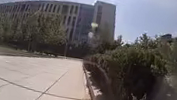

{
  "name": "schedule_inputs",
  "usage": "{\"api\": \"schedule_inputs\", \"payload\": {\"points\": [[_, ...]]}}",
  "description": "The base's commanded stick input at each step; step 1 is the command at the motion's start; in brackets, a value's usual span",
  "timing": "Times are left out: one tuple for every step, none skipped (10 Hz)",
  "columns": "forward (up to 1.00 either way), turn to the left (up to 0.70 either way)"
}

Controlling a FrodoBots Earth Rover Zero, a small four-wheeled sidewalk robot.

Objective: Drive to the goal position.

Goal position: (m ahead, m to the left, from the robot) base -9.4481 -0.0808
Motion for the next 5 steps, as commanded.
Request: {"api": "schedule_inputs", "payload": {"points": [[0.50, 0.00], [0.50, 0.00], [0.50, 0.19], [0.50, 0.50], [0.50, 0.50]]}}
